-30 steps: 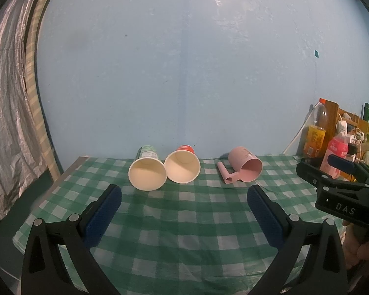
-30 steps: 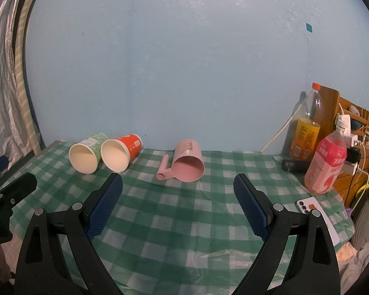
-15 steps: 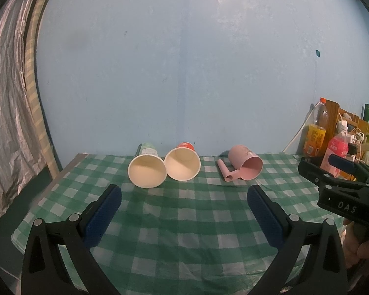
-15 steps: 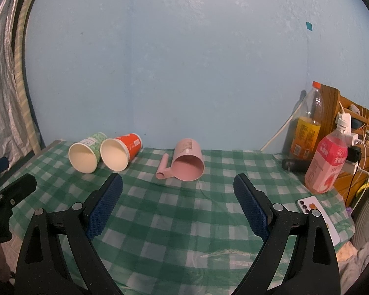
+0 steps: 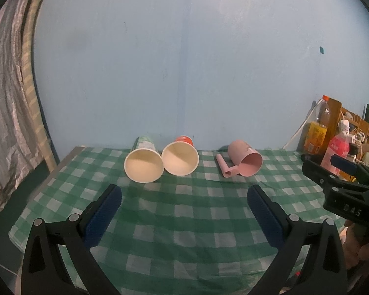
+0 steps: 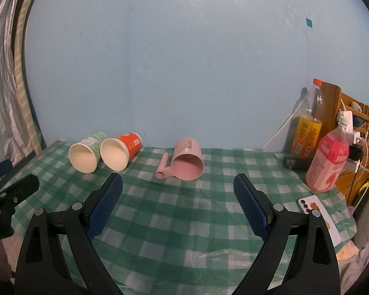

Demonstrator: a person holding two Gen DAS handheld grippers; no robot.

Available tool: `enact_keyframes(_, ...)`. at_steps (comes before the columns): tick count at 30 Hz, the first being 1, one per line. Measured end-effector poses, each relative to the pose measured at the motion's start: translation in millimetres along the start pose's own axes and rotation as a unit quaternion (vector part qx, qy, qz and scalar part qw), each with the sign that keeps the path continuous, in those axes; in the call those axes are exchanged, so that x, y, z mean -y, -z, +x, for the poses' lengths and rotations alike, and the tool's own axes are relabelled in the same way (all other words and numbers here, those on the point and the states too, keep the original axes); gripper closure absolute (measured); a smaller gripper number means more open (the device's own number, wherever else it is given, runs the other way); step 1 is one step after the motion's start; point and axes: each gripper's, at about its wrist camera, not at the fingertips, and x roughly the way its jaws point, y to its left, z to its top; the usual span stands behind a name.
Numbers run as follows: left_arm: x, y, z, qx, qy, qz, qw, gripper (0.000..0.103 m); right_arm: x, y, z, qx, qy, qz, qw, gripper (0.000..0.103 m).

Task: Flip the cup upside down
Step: 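Move the left tool down to the pink mug and close around its body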

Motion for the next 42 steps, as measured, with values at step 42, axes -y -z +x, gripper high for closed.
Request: enact_keyframes(42, 112.1, -93.0, 281.1, -0.308, 0.052, 0.01, 0.9498, 0.0, 143.0, -70.9, 228.6, -0.299, -0.116, 0.228, 0.919, 0.012)
